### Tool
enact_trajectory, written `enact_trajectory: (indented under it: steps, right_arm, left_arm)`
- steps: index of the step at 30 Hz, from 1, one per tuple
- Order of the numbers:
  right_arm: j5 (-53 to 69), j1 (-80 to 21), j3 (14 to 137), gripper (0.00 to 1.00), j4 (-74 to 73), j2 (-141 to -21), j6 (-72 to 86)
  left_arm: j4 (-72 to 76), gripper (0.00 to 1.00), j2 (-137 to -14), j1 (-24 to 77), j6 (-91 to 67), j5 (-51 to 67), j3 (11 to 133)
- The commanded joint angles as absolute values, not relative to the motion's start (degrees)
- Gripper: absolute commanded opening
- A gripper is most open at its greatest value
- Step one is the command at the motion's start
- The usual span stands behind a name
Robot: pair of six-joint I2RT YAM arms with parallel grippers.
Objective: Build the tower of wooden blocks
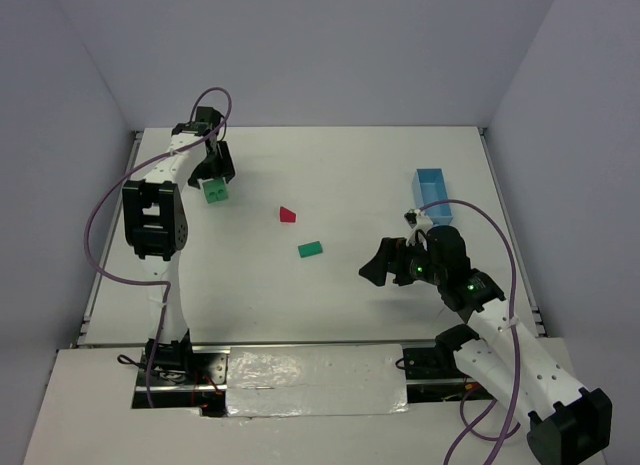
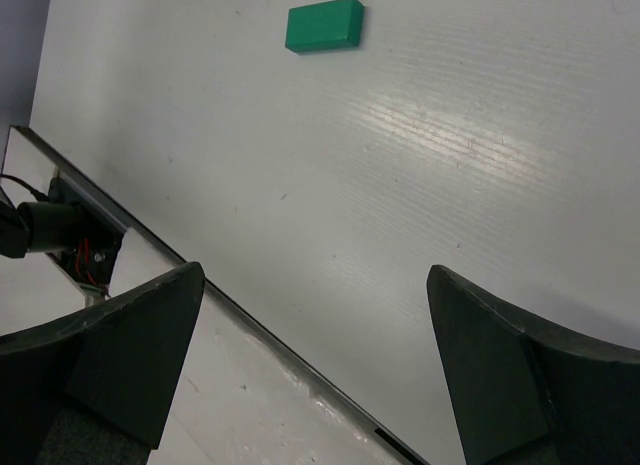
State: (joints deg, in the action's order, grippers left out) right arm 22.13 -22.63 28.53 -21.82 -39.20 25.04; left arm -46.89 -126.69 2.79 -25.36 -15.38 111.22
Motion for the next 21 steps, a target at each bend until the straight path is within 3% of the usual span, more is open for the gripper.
enact_trajectory:
  steps: [1, 3, 8, 21]
  right_arm:
    - [23.12, -22.85, 28.3, 1.0, -19.51, -38.41, 24.7]
    - [23.12, -22.85, 28.3, 1.0, -19.42, -38.41, 24.7]
    - [23.12, -22.94, 28.3, 1.0, -19.51, -38.5, 24.7]
    - [23.2, -22.94, 28.3, 1.0, -19.6, -38.5, 24.61]
  left_arm:
    - [-47.29, 0.9, -125.25, 2.46, -25.05, -16.35, 111.09]
    - [-47.11, 0.95, -124.98, 2.46, -25.22, -16.26, 110.83]
    - [-47.11, 0.97, -124.63, 2.46, -25.14, -16.26, 110.74]
    - [-47.29, 0.87, -123.4, 2.46, -24.96, -16.17, 109.86]
